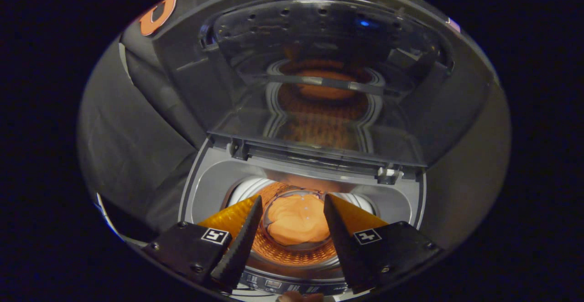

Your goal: Put the clothes into the washing machine and then close the washing machine lid.

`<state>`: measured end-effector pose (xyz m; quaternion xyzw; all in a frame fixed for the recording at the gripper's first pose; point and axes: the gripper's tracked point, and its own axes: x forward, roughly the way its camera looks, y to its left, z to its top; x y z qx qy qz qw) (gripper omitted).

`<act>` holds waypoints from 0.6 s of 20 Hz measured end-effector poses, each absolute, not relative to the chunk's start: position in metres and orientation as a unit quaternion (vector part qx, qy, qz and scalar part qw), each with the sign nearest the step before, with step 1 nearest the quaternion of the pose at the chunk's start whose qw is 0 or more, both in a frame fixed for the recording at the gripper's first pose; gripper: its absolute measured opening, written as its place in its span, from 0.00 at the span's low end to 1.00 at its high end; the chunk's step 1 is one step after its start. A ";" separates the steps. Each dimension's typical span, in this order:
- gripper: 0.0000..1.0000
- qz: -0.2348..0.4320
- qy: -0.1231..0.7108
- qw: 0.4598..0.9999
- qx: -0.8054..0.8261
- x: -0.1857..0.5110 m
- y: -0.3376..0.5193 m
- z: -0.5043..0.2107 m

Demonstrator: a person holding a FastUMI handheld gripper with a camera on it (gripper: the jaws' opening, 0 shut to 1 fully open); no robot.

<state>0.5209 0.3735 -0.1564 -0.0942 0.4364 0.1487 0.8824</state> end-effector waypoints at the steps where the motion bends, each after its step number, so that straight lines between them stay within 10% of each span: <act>1: 0.85 0.150 0.436 0.882 -0.096 0.519 0.374 -0.151; 12: 0.85 0.165 0.390 0.901 -0.093 0.501 0.355 -0.059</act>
